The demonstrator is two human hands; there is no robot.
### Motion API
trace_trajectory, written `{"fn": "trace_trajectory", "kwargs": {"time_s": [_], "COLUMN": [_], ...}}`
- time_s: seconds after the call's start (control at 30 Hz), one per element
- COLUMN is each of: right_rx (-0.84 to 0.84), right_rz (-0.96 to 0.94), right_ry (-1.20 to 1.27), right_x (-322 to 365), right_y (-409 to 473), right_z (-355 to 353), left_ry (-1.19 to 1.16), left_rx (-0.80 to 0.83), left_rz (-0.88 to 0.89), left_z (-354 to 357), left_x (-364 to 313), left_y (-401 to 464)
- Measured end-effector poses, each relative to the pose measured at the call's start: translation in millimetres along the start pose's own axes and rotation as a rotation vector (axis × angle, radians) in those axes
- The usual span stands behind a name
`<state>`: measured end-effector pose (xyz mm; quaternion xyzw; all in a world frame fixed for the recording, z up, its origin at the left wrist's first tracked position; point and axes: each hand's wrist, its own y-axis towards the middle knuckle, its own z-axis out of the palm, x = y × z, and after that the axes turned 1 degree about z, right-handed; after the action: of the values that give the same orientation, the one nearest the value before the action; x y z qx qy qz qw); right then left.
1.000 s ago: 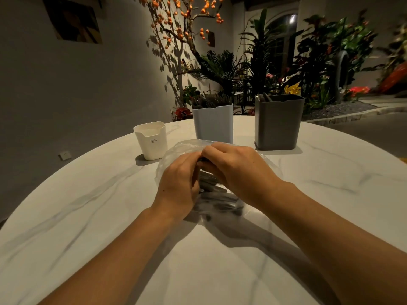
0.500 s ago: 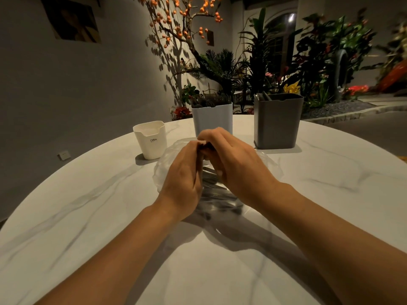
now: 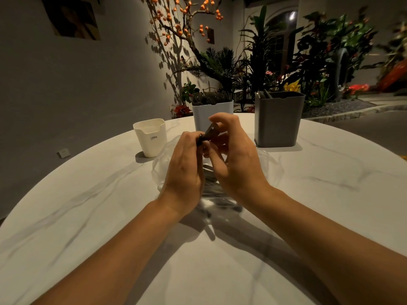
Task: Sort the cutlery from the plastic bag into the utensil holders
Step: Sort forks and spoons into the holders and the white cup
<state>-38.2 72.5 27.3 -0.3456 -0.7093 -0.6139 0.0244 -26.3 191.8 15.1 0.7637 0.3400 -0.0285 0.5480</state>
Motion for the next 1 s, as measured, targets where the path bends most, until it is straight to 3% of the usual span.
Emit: {"fn": "trace_trajectory", "kwargs": {"time_s": [0.23,0.33,0.4,0.47,0.57,0.7,0.9,1.0], "right_rx": [-0.086,-0.122,-0.008,0.21,0.403,0.454,0.503,0.48], "right_rz": [-0.005,0.061,0.119,0.199,0.233,0.302,0.448,0.475], "right_ry": [-0.081,-0.054,-0.033,-0.002,-0.009,-0.014,0.202,0.246], "right_x": [-2,-1,-3,-6,-9,-8,0,-1], "right_y": [0,3,1,-5,-11,-11,-3,1], "right_z": [-7,-5,-3,1,7,8,5,1], "left_ry": [0.096,0.007,-0.093,-0.222,-0.377,-0.515,-0.741,-0.724], "left_rx": [0.1,-0.015,-0.117,-0.208,-0.249,-0.296,-0.396,-0.347], "left_rz": [-0.033,-0.025,-0.06,-0.131,-0.269,-0.411,-0.561,-0.604], "left_z": [-1,-4,-9,-14,-17,-15,-19,-22], "left_x": [3,0,-7,-13,-20,-26,-23,-20], "left_y": [-2,1,8,14,17,18,27,26]}}
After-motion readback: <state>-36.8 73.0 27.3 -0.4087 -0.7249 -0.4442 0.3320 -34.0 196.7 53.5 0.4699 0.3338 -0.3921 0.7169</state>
